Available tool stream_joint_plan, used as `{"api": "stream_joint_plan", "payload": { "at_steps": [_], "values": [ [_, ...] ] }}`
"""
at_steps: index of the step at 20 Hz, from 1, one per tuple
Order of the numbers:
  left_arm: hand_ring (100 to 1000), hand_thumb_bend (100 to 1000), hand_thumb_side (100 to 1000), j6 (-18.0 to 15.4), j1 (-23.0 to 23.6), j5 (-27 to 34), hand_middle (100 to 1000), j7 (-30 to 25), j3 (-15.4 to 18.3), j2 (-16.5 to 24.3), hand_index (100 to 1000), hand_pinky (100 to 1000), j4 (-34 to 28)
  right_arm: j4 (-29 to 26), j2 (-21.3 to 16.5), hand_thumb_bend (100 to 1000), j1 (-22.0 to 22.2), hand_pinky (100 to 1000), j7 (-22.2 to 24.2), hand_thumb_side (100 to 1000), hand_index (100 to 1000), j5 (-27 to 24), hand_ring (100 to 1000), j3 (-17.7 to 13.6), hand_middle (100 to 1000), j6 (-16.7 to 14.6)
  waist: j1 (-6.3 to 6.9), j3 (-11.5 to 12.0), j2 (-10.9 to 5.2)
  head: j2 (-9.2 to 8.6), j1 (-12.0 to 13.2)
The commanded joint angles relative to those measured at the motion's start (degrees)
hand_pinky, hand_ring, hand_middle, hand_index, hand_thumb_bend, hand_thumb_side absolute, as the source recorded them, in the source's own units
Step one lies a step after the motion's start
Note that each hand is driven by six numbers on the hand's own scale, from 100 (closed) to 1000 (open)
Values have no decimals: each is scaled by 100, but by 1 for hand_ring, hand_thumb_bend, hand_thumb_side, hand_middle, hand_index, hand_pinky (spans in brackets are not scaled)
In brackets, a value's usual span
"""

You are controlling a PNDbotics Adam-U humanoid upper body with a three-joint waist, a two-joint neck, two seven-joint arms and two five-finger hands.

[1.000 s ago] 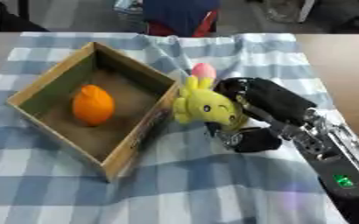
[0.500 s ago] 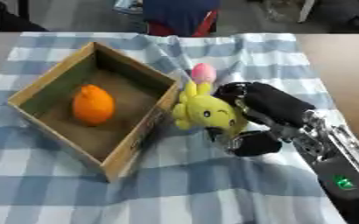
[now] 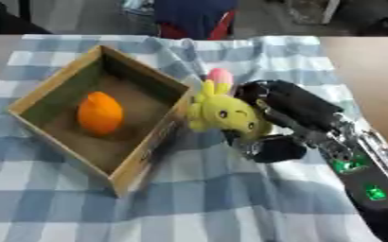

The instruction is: Pick up objects on the table and place them in the box.

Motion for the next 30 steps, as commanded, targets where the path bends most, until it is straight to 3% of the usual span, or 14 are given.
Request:
{"api": "stream_joint_plan", "payload": {
  "at_steps": [1,6,13,14,15,22,30],
  "values": [
    [710,100,684,10,-47,7,616,-3,-14,71,807,312,-112,-199,-324,100,-323,472,-76,739,658,-264,639,-41,539,18,10,14,-123,-51,3],
    [711,100,683,11,-28,13,616,-23,-31,80,807,311,-112,-43,-568,100,-1091,435,34,720,618,-779,594,77,482,13,7,60,-143,-41,-32],
    [712,100,685,16,-9,23,617,-63,-71,89,807,309,-112,945,-491,100,-2248,385,837,691,599,-1703,555,396,452,-109,-6,109,-136,-38,-115],
    [712,100,702,16,-8,23,617,-69,-76,90,807,309,-112,1115,-439,100,-2392,384,908,739,599,-1733,551,434,452,-139,-8,117,-132,-41,-124],
    [712,100,684,15,-10,24,617,-75,-82,92,807,309,-112,1278,-377,100,-2535,378,959,690,596,-1733,542,476,448,-181,-11,135,-127,-50,-139],
    [712,100,683,0,-54,55,617,-114,-123,96,807,309,-112,2481,268,100,-3308,382,1007,700,601,-1271,516,714,443,-545,-31,291,-104,-122,-266],
    [713,100,681,-29,-137,108,618,-149,-160,84,808,310,-112,3821,1204,100,-3639,383,494,696,600,-253,512,768,434,-872,-40,481,-92,-135,-465]
  ]
}}
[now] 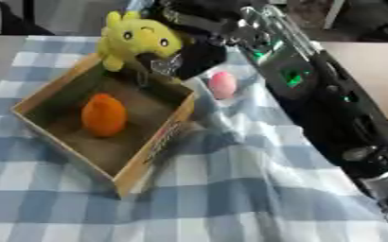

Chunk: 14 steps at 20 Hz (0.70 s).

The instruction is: Pick up objects on the table and place them in the box.

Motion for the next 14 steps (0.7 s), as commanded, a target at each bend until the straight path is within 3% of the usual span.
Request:
{"api": "stream_joint_plan", "payload": {
  "at_steps": [1,8,9,14],
  "values": [
    [713,100,681,-20,-89,20,618,-29,-20,81,807,310,-112,437,264,100,-158,390,-279,693,608,474,516,-24,438,-116,26,34,-85,-67,-69],
    [713,100,680,-34,-140,41,619,-33,-31,62,807,310,-112,1151,851,100,-17,425,-1121,711,677,1776,542,-92,453,-150,30,74,-48,-66,-168],
    [714,100,681,-33,-147,43,619,-34,-33,57,807,310,-112,1218,926,100,32,447,-1198,749,711,1950,572,-91,475,-144,28,75,-42,-34,-197],
    [715,100,681,-31,-161,49,620,-38,-33,43,807,310,-112,1481,1232,100,250,472,-1426,771,752,2757,614,-96,508,-224,32,70,-29,63,-266]
  ]
}}
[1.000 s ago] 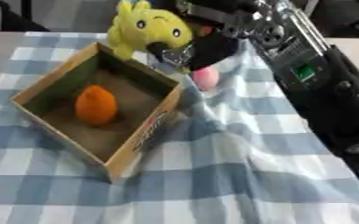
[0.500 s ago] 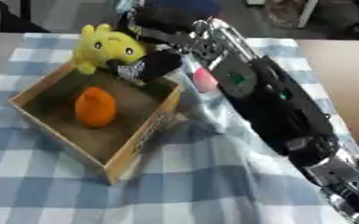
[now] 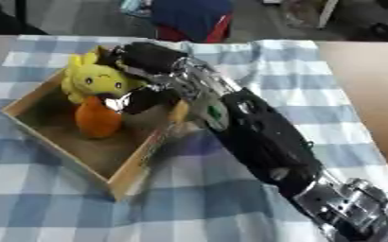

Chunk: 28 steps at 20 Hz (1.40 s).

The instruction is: Pick up objects on the table and place them in the box.

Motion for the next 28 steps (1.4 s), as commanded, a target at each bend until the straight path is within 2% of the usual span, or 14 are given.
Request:
{"api": "stream_joint_plan", "payload": {
  "at_steps": [1,5,6,7,9,10,11,12,18,24,28],
  "values": [
    [715,100,681,-8,-75,21,620,-14,-3,43,807,310,-112,96,124,100,-40,473,-121,779,763,435,623,-52,517,-84,39,5,-99,39,-44],
    [716,100,682,-5,-73,23,621,-17,-2,35,807,310,-112,161,197,100,7,519,-109,878,855,702,712,-57,584,-214,46,-6,-98,50,-59],
    [716,100,682,-4,-72,24,621,-18,-2,33,807,310,-112,143,202,132,11,535,-93,911,875,736,736,-54,604,-243,49,-11,-98,54,-63],
    [716,100,682,-3,-71,25,621,-19,-3,32,807,310,-112,120,204,313,14,550,-69,924,893,758,756,-52,626,-269,51,-15,-98,56,-67],
    [716,100,682,0,-70,25,621,-23,-5,27,807,309,-112,46,206,532,20,571,-1,922,920,764,783,-50,661,-322,57,-22,-97,54,-72],
    [717,100,682,2,-69,26,621,-24,-6,25,807,310,-112,-1,206,610,25,577,39,924,936,740,787,-55,671,-345,61,-25,-97,51,-73],
    [717,100,682,2,-67,26,621,-26,-6,24,807,310,-112,-49,203,610,28,577,82,924,936,702,787,-60,671,-362,65,-28,-97,48,-73],
    [717,100,682,3,-64,26,621,-27,-6,23,807,310,-112,-113,197,703,27,593,117,933,954,658,800,-70,692,-373,70,-32,-99,45,-71],
    [718,100,681,8,-48,27,622,-32,-4,19,808,310,-112,-645,98,822,-1,615,201,972,977,354,820,-124,731,-297,104,-62,-118,4,-50],
    [719,100,680,10,-27,31,623,-37,-4,25,808,310,-112,-1043,-57,837,-112,621,327,974,983,-21,825,-203,731,-148,133,-85,-153,-16,-22],
    [720,100,680,11,-9,31,624,-35,-1,33,808,310,-112,-1386,-295,830,-293,617,406,990,984,-487,821,-325,744,8,142,-106,-178,3,44]
  ]
}}
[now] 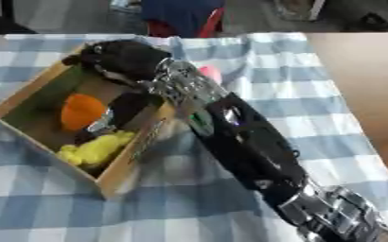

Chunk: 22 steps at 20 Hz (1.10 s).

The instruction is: Pick up objects on the table and place them in the box.

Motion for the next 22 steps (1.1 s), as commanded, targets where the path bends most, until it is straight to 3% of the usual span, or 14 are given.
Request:
{"api": "stream_joint_plan", "payload": {
  "at_steps": [1,8,13,17,22],
  "values": [
    [720,100,679,-8,-21,15,623,-12,3,82,808,310,-112,-418,-281,822,-242,613,48,991,982,-447,819,-144,753,140,41,-15,-146,-26,70],
    [721,100,680,0,42,-12,624,44,39,113,807,309,-112,-1025,-1159,557,-415,591,365,980,950,-1970,812,-401,731,663,64,-148,-164,72,346],
    [722,100,679,6,91,-48,624,63,48,129,807,308,-112,-1068,-1785,459,-343,584,791,975,919,-2733,806,-527,710,822,104,-240,-164,62,491],
    [723,100,679,5,117,-70,624,70,51,133,807,307,-112,-908,-2149,398,-239,571,1014,932,912,-3117,798,-598,679,747,140,-282,-154,30,533],
    [724,100,680,8,129,-88,625,64,44,127,807,306,-112,-488,-2445,424,-124,569,1374,781,933,-3369,805,-641,679,448,169,-312,-128,-13,552]
  ]
}}
